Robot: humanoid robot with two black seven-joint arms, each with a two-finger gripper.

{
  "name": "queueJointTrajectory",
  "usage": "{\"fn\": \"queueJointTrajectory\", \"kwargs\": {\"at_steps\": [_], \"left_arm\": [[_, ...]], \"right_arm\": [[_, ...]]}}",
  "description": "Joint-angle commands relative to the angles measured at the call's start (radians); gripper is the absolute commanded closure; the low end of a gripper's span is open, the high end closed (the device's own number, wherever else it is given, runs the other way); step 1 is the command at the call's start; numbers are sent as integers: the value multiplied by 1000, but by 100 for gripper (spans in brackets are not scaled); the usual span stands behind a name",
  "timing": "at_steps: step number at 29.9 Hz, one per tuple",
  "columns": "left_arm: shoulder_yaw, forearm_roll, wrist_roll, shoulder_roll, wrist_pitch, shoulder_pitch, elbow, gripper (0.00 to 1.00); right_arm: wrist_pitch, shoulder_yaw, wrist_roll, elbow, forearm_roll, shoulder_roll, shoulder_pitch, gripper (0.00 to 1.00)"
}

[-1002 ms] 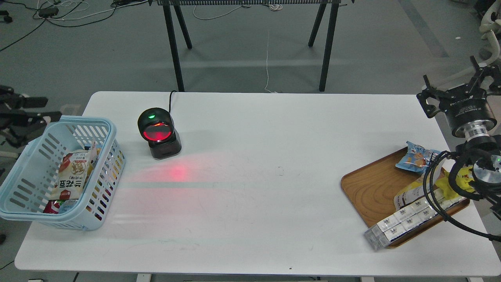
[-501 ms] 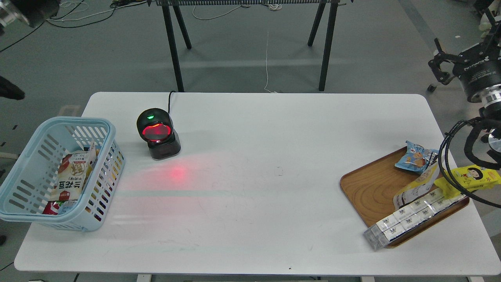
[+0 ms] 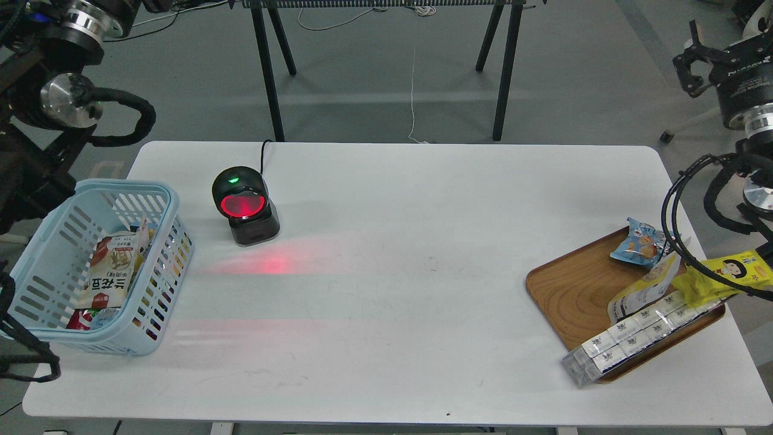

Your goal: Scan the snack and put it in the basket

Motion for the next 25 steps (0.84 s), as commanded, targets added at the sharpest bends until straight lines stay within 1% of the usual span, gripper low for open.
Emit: {"fn": "queueJointTrajectory", "kwargs": {"at_steps": [1, 2, 5, 7, 10, 14, 17, 25], "left_arm": [[-38, -68, 3, -84, -69, 19, 96, 0], [-51, -84, 4, -104, -77, 30, 116, 0], [-96, -104, 7, -162, -78, 71, 179, 0], [-104, -104, 7, -197, -78, 94, 203, 0], [-98, -101, 9, -246, -68, 122, 210, 0], [-98, -99, 4, -262, -66, 126, 210, 0], [-101, -99, -4, -260, -68, 126, 210, 0], [-107, -102, -1, -262, -78, 125, 209, 0]], "right_arm": [[0, 58, -16, -50, 0, 63, 1, 1], [0, 60, -21, -62, 0, 79, 3, 1], [0, 49, -70, -105, -1, 111, 29, 1], [0, 46, -79, -149, -3, 148, 36, 1], [0, 46, -79, -241, -4, 203, 70, 1], [0, 41, -79, -327, -20, 243, 125, 1], [0, 26, -78, -329, -24, 249, 141, 1], [0, 23, -71, -331, -24, 234, 145, 1]]}}
